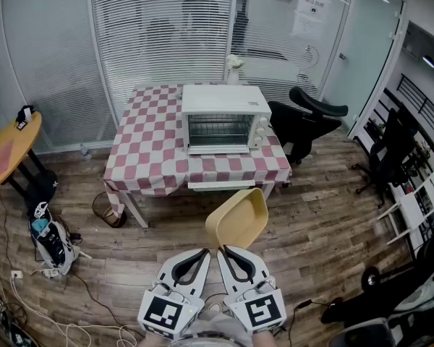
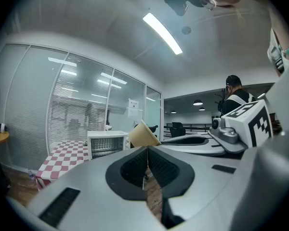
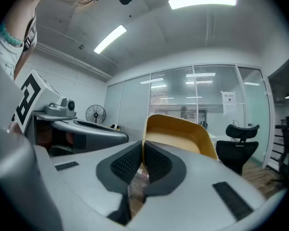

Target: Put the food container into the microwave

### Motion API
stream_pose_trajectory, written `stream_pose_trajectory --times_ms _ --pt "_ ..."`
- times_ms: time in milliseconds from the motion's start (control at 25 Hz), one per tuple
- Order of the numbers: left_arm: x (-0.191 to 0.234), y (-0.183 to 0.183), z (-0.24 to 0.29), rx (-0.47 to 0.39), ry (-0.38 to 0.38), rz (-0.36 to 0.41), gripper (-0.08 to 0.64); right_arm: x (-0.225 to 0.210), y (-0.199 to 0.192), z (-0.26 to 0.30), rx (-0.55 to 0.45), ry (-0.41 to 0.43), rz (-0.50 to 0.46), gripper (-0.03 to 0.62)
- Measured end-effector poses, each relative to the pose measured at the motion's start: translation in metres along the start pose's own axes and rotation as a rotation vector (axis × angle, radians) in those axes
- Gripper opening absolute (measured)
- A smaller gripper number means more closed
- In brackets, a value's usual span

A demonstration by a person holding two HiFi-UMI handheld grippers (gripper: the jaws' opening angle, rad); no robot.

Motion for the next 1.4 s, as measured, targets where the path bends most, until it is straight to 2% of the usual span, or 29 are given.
stream_pose_trajectory --times_ms 440,640,1080,1400 --pt "0.005 -0.002 0.013 -0.021 0.041 -0.024 0.012 -0.009 -0.009 0.005 0.011 0.048 -0.011 0.009" --pt "0.015 -0.007 0.026 0.005 0.037 -0.031 0.012 -0.017 -0.011 0.021 0.009 0.062 0.01 0.009" --pt "0.081 0.013 0.098 -0.022 -0.018 -0.034 0.012 -0.066 -0.008 0.098 0.041 0.024 0.001 0.009" --pt "0.131 0.023 0.152 0.003 -0.059 -0.021 0.012 -0.105 -0.004 0.159 0.058 -0.023 0.009 0.009"
Point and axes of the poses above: the fingertips, and each gripper's own axes: z forward along the fingers, x to its left, y out of its top, the point moved 2 cm from there along -z, backward along the fingers, and after that the axes turned 5 degrees about x, right-handed, at the moved point
